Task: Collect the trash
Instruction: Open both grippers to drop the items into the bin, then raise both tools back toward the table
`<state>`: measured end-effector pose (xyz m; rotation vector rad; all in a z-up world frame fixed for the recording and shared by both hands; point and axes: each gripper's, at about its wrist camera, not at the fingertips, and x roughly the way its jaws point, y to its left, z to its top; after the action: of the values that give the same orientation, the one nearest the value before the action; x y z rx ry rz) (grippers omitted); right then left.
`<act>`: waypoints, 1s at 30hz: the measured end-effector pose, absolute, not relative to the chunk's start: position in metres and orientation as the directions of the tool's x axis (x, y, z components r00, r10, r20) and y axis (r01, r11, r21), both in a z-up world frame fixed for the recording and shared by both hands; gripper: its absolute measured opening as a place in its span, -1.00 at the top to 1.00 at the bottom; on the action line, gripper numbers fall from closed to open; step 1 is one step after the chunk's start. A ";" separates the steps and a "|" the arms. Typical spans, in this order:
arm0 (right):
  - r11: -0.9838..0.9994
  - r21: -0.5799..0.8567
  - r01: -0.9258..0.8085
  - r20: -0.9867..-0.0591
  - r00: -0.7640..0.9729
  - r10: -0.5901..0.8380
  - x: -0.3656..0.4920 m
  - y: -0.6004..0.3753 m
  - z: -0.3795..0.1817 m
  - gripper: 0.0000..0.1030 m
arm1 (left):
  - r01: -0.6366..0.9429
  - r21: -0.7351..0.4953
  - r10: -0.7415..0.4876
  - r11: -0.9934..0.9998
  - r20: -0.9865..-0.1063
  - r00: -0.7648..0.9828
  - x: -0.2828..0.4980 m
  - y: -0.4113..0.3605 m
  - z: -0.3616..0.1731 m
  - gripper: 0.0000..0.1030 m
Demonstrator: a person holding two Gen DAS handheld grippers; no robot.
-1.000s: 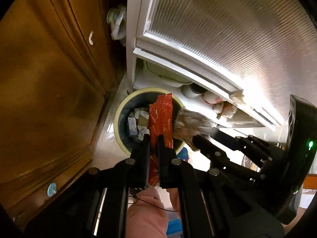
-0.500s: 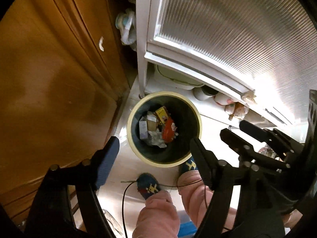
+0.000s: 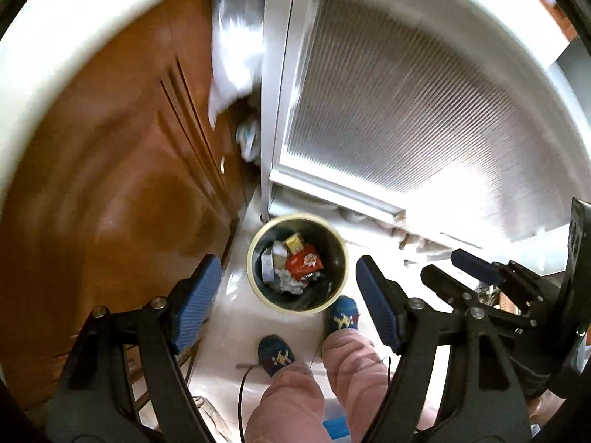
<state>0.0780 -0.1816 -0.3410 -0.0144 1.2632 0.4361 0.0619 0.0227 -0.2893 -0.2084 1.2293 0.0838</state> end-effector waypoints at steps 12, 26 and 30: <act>0.896 0.244 -0.372 -0.852 0.358 0.381 0.056 -0.185 -0.192 0.04 | -0.127 -0.204 -0.118 0.971 -0.866 0.486 0.039 0.035 -0.142 -0.41; 0.907 0.152 -0.393 -0.735 0.568 0.369 0.071 -0.178 -0.065 0.04 | 0.011 -0.173 -0.144 0.985 -0.777 0.613 0.056 0.042 -0.025 -0.42; 0.914 0.128 -0.385 -0.715 0.603 0.354 0.085 -0.173 -0.046 0.04 | 0.026 -0.128 -0.116 0.991 -0.778 0.618 0.075 0.041 -0.012 -0.42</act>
<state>0.0853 -0.1728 -0.0459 -0.0401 0.8187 0.4277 0.0746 0.0415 -0.0116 -0.1081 0.9015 -0.0819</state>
